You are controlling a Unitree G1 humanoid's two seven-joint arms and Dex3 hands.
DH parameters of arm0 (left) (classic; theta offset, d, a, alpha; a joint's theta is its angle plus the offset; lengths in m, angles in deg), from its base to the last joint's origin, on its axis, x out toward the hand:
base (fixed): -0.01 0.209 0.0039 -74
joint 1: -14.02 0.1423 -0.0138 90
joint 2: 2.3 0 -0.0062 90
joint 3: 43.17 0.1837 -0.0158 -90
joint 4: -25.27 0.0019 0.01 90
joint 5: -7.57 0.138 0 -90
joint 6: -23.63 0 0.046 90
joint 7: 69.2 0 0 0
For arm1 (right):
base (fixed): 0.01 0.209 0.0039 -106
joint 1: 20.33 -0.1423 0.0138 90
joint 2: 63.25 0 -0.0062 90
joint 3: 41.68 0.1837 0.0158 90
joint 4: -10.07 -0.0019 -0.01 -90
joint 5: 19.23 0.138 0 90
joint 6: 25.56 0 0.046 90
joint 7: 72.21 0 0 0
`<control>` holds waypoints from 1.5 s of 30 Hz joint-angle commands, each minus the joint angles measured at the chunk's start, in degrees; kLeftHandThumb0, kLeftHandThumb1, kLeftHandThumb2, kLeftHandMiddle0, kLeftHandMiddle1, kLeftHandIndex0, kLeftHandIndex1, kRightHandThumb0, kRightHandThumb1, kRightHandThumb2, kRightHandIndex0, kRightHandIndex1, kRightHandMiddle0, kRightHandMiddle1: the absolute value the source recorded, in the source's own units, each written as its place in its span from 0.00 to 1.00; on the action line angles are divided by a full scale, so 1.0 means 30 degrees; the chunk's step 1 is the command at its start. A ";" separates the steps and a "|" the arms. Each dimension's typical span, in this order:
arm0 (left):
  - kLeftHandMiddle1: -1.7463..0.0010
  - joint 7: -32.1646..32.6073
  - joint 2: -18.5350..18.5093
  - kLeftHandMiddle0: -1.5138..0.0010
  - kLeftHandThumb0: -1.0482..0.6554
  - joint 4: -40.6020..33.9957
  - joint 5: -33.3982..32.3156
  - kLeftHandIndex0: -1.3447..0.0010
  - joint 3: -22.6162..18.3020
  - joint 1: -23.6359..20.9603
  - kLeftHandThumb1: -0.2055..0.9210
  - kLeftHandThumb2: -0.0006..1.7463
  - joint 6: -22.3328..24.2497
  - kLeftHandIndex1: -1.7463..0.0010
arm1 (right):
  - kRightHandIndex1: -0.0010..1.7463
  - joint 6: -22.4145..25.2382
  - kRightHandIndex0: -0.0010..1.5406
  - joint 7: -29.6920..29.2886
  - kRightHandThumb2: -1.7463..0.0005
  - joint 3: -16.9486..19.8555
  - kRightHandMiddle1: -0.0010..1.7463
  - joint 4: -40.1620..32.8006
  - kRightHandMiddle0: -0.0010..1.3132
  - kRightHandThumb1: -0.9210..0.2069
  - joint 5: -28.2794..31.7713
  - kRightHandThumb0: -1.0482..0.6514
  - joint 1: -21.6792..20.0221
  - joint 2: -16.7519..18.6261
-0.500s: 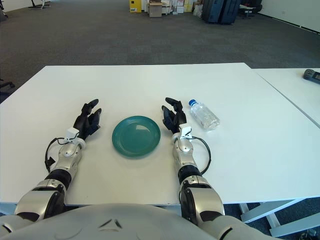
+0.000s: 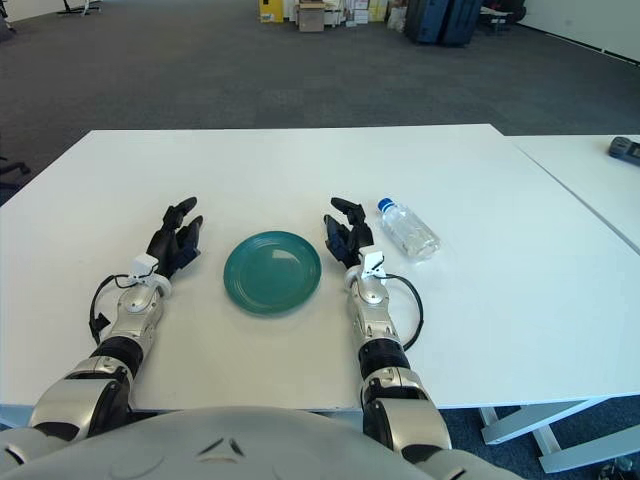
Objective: Put the bottle into the plate.
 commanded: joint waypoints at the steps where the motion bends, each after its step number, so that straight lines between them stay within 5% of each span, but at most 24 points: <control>1: 1.00 -0.0103 0.0096 0.71 0.18 0.0451 -0.0053 1.00 -0.0029 -0.0094 1.00 0.44 0.0061 0.60 | 0.00 0.1835 0.34 0.0316 0.74 -0.0379 0.51 -0.2521 0.01 0.00 -0.0244 0.23 0.0364 -0.0571; 24: 1.00 0.0119 0.0123 0.72 0.17 0.0619 0.0286 1.00 0.0066 -0.0298 1.00 0.46 0.0006 0.60 | 0.01 0.3747 0.36 -0.0133 0.75 -0.0333 0.50 -0.7166 0.00 0.00 -0.0595 0.26 -0.0357 -0.1332; 34: 1.00 0.0045 0.0225 0.72 0.16 0.0563 0.0283 1.00 0.0071 -0.0302 1.00 0.45 0.0136 0.60 | 0.00 0.2334 0.33 -0.2731 0.75 -0.0489 0.45 -0.7076 0.00 0.00 -0.3366 0.28 -0.1201 -0.2106; 45: 1.00 0.0066 0.0338 0.72 0.16 0.0433 0.0243 1.00 0.0063 -0.0204 1.00 0.45 0.0128 0.60 | 0.00 0.0891 0.25 -0.6268 0.77 -0.1682 0.34 -0.3515 0.00 0.00 -0.8758 0.19 -0.3253 -0.5277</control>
